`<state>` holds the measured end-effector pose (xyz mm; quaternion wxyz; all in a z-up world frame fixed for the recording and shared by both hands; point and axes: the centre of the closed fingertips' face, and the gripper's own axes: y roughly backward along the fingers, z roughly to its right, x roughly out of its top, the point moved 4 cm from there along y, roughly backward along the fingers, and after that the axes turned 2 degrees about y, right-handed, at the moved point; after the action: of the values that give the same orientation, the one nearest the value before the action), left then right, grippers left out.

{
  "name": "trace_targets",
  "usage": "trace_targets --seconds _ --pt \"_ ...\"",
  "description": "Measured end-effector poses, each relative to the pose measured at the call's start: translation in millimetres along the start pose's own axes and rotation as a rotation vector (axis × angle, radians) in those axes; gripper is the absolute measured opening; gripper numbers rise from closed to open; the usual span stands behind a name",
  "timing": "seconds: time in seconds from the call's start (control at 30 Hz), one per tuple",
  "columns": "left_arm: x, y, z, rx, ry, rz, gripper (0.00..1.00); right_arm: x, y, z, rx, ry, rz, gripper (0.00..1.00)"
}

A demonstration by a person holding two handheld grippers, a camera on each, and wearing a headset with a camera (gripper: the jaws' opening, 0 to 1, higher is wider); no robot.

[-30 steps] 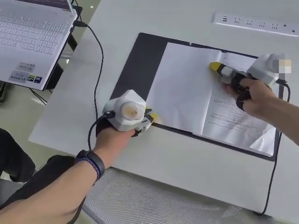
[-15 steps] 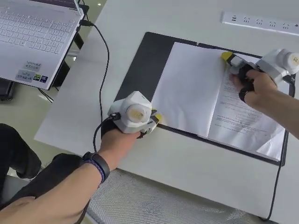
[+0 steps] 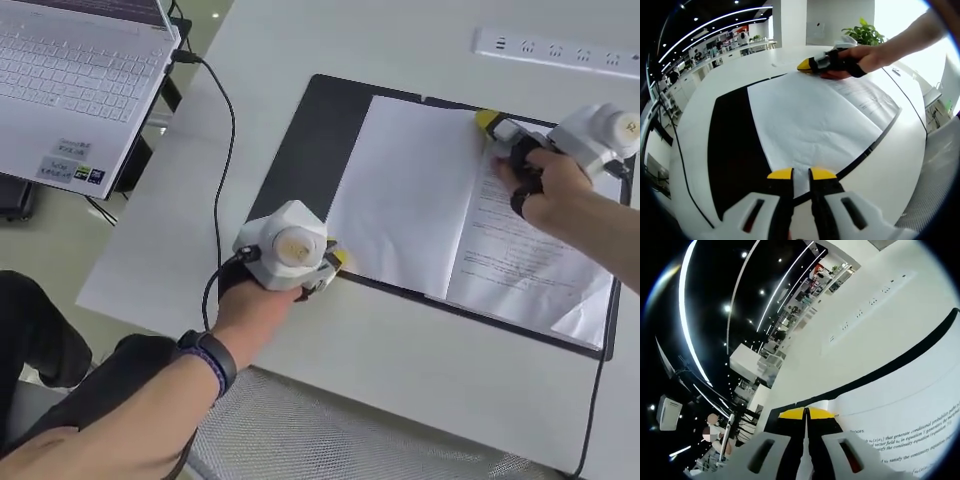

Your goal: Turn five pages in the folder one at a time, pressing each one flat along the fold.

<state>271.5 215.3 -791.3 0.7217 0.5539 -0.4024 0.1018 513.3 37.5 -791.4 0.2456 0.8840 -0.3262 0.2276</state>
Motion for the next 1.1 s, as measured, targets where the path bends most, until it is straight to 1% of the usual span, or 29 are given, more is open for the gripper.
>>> trace_targets --seconds 0.07,0.13,0.27,0.5,0.57,0.6,0.7,0.73,0.77,0.8,0.9,0.93,1.0,1.1 --pt "0.3 0.6 0.3 -0.001 -0.004 -0.002 0.10 -2.0 2.4 -0.7 0.010 -0.001 -0.013 0.00" --pt "0.4 1.0 0.3 -0.003 -0.005 -0.003 0.10 -5.9 7.0 -2.5 0.034 -0.008 -0.032 0.00" --pt "0.5 0.7 -0.2 -0.003 -0.009 -0.008 0.09 -12.5 13.3 -5.6 0.060 0.025 -0.075 0.00" --pt "0.3 0.4 -0.5 -0.003 -0.011 -0.009 0.09 -26.1 24.7 -11.8 0.090 0.038 -0.114 0.00" --pt "0.3 0.2 -0.6 -0.003 -0.011 -0.008 0.09 -32.5 30.1 -16.3 0.102 0.050 -0.129 0.00" --pt "0.2 0.2 -0.7 -0.003 -0.011 -0.008 0.09 -37.4 35.5 -21.6 0.110 0.062 -0.138 0.00" --pt "0.2 0.5 -0.7 -0.005 -0.010 -0.006 0.09 -45.8 46.8 -30.1 0.123 0.062 -0.144 0.00" --pt "0.2 0.6 -0.6 -0.006 -0.011 -0.007 0.09 -49.8 53.3 -36.7 0.128 0.060 -0.146 0.00" --pt "0.2 0.6 -0.6 -0.006 -0.012 -0.007 0.09 -52.0 56.3 -39.2 0.131 0.060 -0.148 0.00" --pt "0.2 0.6 -0.6 -0.007 -0.013 -0.007 0.09 -53.0 56.9 -36.3 0.134 0.060 -0.154 0.00" --pt "0.2 1.1 -0.2 -0.008 -0.013 -0.005 0.09 -57.4 59.4 -35.7 0.141 0.066 -0.166 0.00" --pt "0.2 1.3 -0.1 -0.008 -0.014 -0.005 0.09 -56.6 58.6 -31.4 0.144 0.067 -0.171 0.00" --pt "0.2 1.2 -0.2 -0.009 -0.017 -0.006 0.09 -60.3 59.9 -29.9 0.151 0.074 -0.183 0.00" --pt "0.2 1.3 -0.1 -0.010 -0.017 -0.005 0.09 -66.3 66.6 -31.3 0.156 0.072 -0.190 0.00"
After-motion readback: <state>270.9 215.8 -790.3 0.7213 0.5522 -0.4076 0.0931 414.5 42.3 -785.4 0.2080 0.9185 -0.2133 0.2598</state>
